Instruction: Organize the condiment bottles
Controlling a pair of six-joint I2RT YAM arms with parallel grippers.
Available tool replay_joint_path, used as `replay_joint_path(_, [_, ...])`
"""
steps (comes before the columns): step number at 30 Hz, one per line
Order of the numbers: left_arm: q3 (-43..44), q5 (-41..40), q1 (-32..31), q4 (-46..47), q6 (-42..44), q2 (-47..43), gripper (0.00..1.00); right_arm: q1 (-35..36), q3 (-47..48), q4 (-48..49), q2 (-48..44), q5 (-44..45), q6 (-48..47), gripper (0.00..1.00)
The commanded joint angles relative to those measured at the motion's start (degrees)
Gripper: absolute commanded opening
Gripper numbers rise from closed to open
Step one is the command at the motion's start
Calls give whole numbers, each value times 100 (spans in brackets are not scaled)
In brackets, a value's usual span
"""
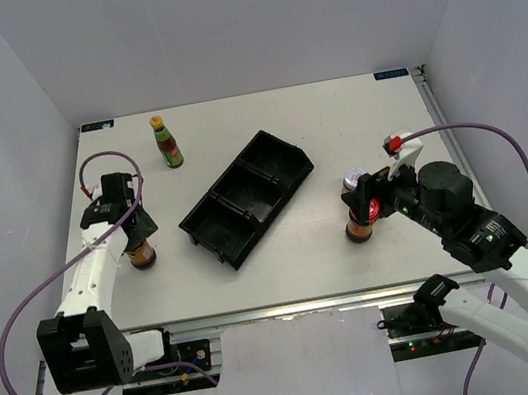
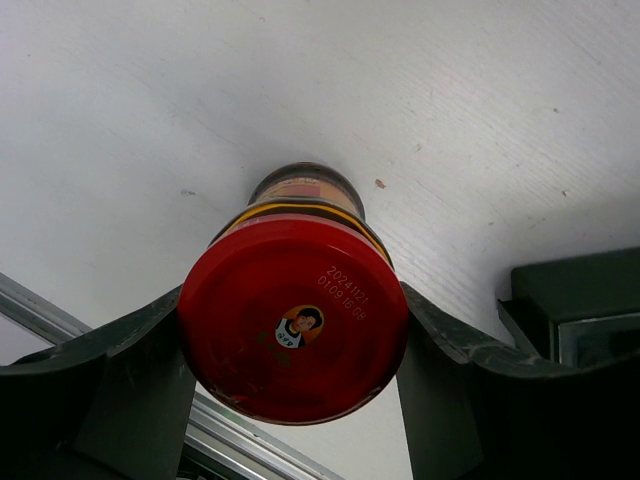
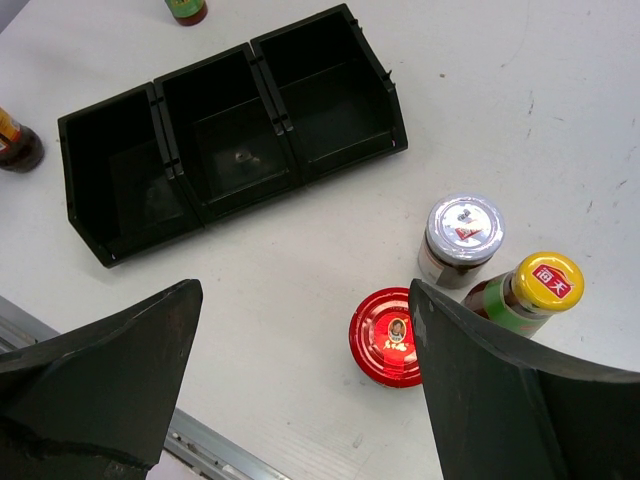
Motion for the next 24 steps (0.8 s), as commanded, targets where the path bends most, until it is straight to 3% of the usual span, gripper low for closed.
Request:
replay_joint_path(1, [196,230,25,131,315,-448,0,7,-72,320,7,33,-47,90])
replay_joint_path(12, [343,1035,25,353,473,-804,0,7,-69,291,30,51,-42,90])
replay_joint_path(24, [1903,1421,4,-96,700,-417,0,9,2,270,93,104,-60,90])
